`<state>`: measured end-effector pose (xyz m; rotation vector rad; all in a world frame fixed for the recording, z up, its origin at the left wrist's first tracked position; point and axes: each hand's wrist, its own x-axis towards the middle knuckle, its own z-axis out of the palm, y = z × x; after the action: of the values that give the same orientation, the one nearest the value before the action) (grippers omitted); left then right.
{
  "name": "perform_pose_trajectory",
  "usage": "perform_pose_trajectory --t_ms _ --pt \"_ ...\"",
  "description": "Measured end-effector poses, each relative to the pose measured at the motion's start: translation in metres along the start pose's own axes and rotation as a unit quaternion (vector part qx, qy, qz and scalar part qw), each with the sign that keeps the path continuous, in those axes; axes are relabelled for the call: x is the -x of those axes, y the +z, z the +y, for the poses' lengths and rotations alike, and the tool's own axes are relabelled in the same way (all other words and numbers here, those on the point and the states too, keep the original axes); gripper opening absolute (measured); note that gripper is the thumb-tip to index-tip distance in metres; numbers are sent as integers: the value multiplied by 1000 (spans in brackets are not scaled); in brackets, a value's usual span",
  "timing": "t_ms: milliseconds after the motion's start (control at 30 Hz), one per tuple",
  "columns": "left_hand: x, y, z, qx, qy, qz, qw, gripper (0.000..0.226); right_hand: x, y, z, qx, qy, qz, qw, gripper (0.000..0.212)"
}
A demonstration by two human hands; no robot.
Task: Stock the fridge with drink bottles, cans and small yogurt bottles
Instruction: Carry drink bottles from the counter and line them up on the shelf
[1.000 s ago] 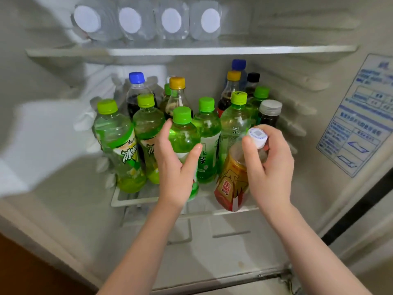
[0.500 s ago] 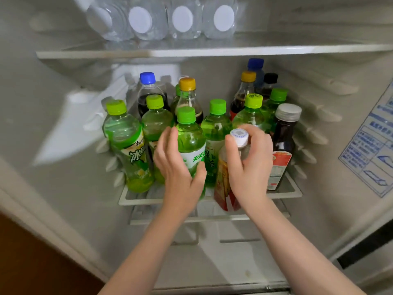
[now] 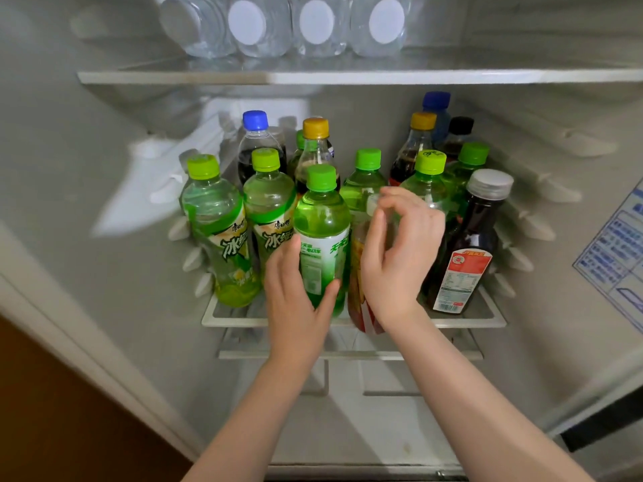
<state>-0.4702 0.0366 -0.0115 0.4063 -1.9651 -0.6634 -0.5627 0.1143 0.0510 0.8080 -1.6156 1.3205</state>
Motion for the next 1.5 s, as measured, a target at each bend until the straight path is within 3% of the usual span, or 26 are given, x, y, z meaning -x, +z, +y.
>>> perform_pose_trajectory --t_ms 200,333,600,767,1067,1333,1500 --pt "1 4 1 -20 -43 14 999 78 -2 8 6 -40 -5 2 999 19" --pt "12 0 -9 -15 -53 -29 998 79 9 -7 12 -31 -21 -61 997 30" --pt "23 -3 -22 -2 -93 -72 993 73 68 -46 18 22 116 -154 981 52" --pt "17 -4 -23 0 -100 -44 994 74 66 -44 15 42 128 -175 975 55" --pt "18 2 -14 -52 -100 -3 994 69 64 -22 14 120 91 -183 971 51" --pt "18 -15 -22 5 -84 -57 995 60 59 -28 20 69 78 -229 968 39" --pt "2 -32 -18 31 -38 -53 997 45 49 -55 15 46 58 -170 983 30"
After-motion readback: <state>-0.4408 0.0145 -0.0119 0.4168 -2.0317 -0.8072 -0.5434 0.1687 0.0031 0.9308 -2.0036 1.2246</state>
